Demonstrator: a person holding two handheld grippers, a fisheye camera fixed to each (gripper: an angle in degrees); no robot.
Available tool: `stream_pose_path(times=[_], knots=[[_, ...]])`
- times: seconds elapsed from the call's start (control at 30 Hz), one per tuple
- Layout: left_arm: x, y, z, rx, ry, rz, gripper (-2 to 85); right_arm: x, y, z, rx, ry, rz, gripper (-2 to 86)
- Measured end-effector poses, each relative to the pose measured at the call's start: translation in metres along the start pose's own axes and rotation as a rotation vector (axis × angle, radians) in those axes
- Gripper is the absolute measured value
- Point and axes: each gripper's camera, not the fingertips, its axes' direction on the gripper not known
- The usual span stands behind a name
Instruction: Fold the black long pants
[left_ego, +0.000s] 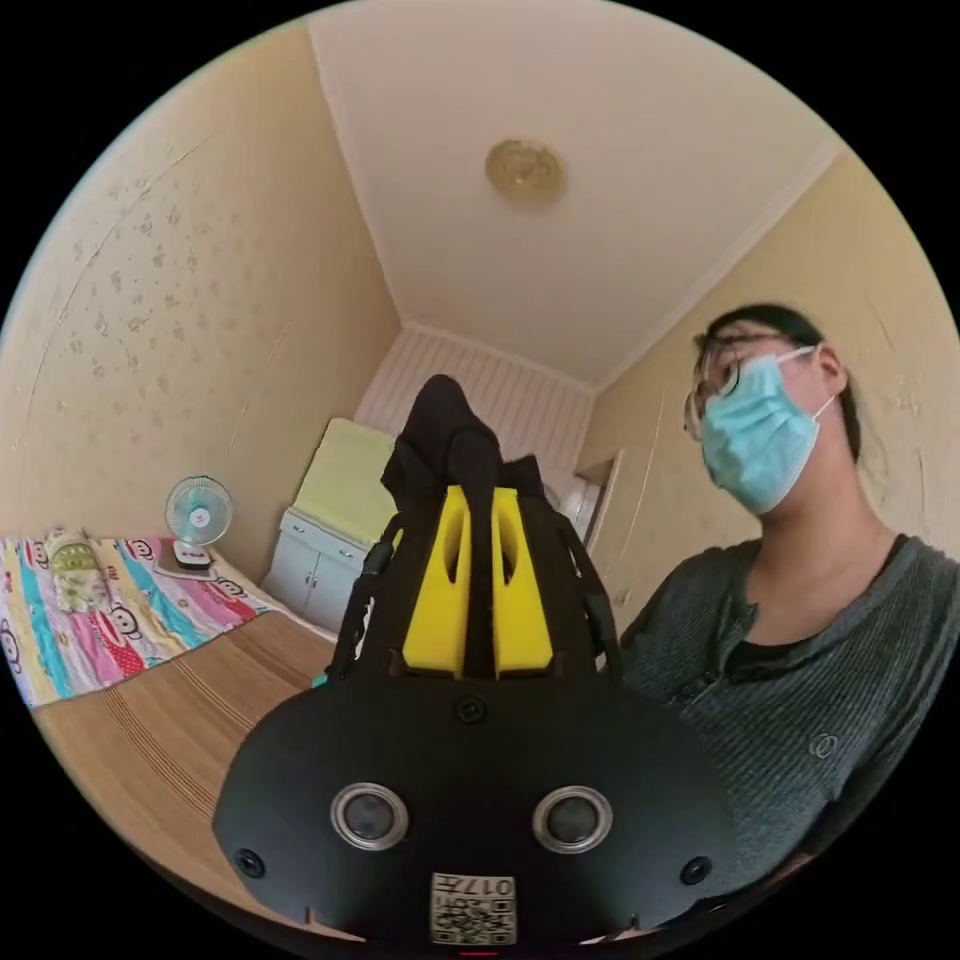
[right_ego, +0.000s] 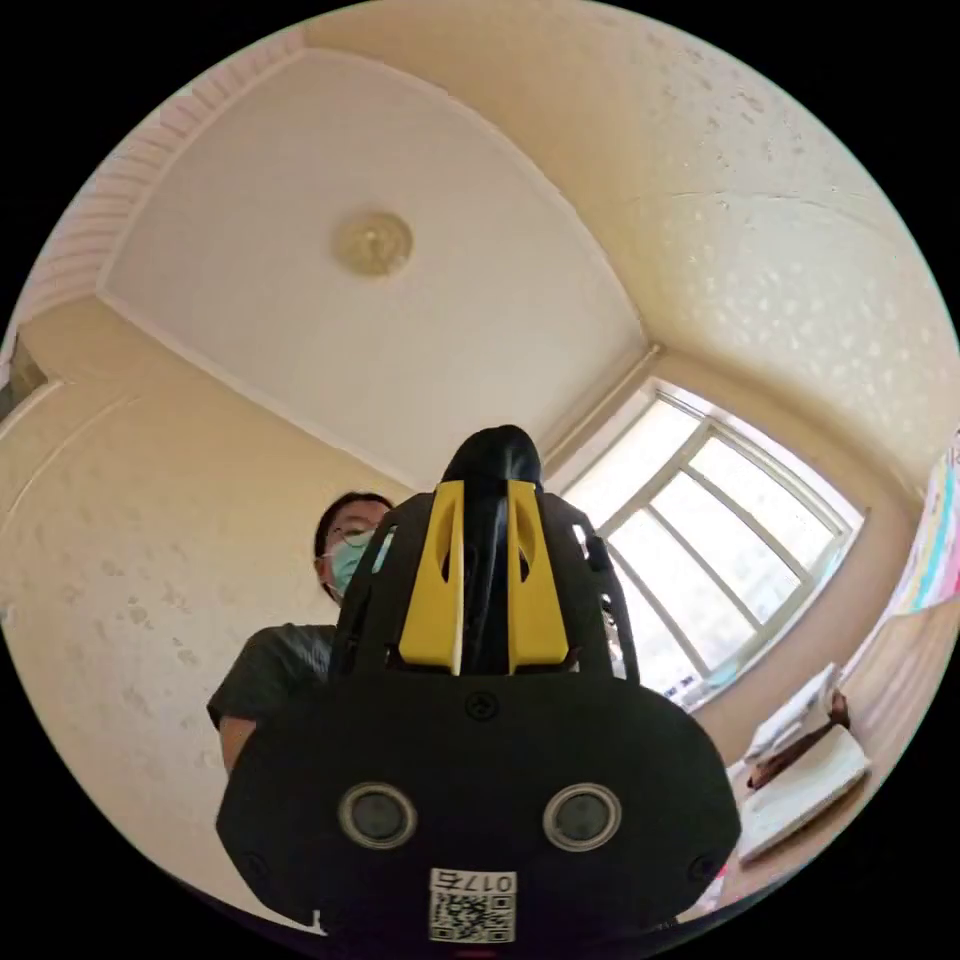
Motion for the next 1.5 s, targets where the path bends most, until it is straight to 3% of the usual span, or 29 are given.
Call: stream_pose_path(times=[0.07,0.23,0.37,0.43,0.5,0.57,0.67,0.83,0.93,1.13,1.2,1.27,1.37,1.5], knots=[[0.007,-0.006,-0.011,0.058,0.037,0.001,1.4,-0.021,-0.009,-0.010,-0.002,0.406,-0.027,2.3],[0.044,-0.030,-0.008,0.033,-0.083,0.072,1.4,-0.051,0.011,-0.013,-0.018,0.661,-0.151,1.8],[0.058,-0.037,0.006,-0.001,-0.085,0.091,1.3,-0.032,0.059,0.039,-0.258,1.028,-0.219,2.6],[0.067,-0.043,0.018,-0.039,-0.070,0.103,1.4,-0.011,0.086,0.052,-0.328,1.070,-0.219,3.0],[0.078,-0.047,0.025,-0.051,-0.079,0.114,1.6,0.008,0.111,0.048,-0.299,1.063,-0.176,3.6],[0.089,-0.052,0.029,-0.053,-0.076,0.126,1.6,0.031,0.141,0.016,-0.109,1.038,-0.048,4.9],[0.110,-0.064,0.031,-0.058,-0.028,0.155,1.6,0.046,0.175,-0.027,0.070,0.814,0.035,8.0],[0.157,-0.080,0.029,-0.066,0.042,0.224,1.5,0.022,0.205,-0.051,0.232,0.597,-0.116,12.9],[0.185,-0.083,0.029,-0.068,0.020,0.250,1.5,0.008,0.201,-0.040,0.197,0.532,-0.233,15.8],[0.239,-0.086,0.027,-0.111,0.092,0.366,1.6,0.025,0.183,0.018,0.027,0.744,-0.325,18.7],[0.251,-0.087,0.027,-0.112,0.131,0.369,1.6,0.050,0.176,0.030,-0.084,0.712,-0.287,19.2],[0.259,-0.089,0.023,-0.100,0.172,0.355,1.7,0.084,0.174,0.033,-0.158,0.522,-0.252,19.2],[0.270,-0.090,0.009,-0.063,0.215,0.345,1.8,0.110,0.181,0.028,-0.115,0.334,-0.224,18.5],[0.281,-0.093,-0.015,0.007,0.251,0.339,2.0,0.123,0.197,0.035,-0.054,0.355,-0.235,18.1]])
